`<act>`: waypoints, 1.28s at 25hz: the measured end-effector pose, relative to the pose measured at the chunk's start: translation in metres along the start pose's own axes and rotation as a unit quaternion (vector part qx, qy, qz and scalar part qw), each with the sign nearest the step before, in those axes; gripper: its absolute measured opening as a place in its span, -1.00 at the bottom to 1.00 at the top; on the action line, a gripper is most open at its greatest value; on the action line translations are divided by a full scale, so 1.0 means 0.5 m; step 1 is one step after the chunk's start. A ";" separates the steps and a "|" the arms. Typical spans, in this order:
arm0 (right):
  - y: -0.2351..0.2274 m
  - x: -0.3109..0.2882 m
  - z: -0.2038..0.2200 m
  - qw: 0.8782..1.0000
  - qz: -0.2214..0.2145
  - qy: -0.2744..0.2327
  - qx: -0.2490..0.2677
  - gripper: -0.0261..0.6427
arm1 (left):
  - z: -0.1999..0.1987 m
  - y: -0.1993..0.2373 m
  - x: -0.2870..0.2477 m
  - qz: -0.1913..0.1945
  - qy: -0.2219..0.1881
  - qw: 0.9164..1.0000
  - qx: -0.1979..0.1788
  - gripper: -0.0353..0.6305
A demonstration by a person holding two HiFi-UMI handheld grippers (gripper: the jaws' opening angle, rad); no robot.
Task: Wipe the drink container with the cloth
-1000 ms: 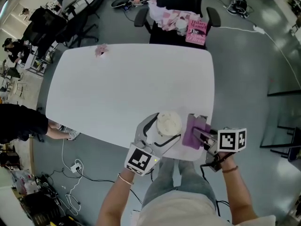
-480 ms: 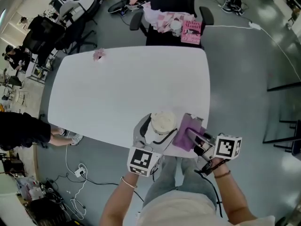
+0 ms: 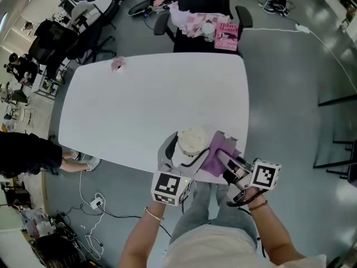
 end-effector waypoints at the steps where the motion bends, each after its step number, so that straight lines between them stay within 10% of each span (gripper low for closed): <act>1: -0.003 -0.002 0.002 1.000 -0.003 -0.006 -0.006 -0.73 | 0.001 0.000 0.000 0.000 -0.001 1.000 0.001 0.37; 32: -0.038 -0.046 0.007 0.999 0.018 -0.024 -0.011 -0.73 | -0.001 0.001 -0.006 -0.003 -0.010 1.000 0.006 0.37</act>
Point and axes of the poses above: the fingertips, and each gripper's own axes: x backward along the fingers, y to its left, z out of its underside, the point moved 5 cm from there along x, backward along the fingers, and after that the axes turned 2 degrees about x, right-handed, at the moved point
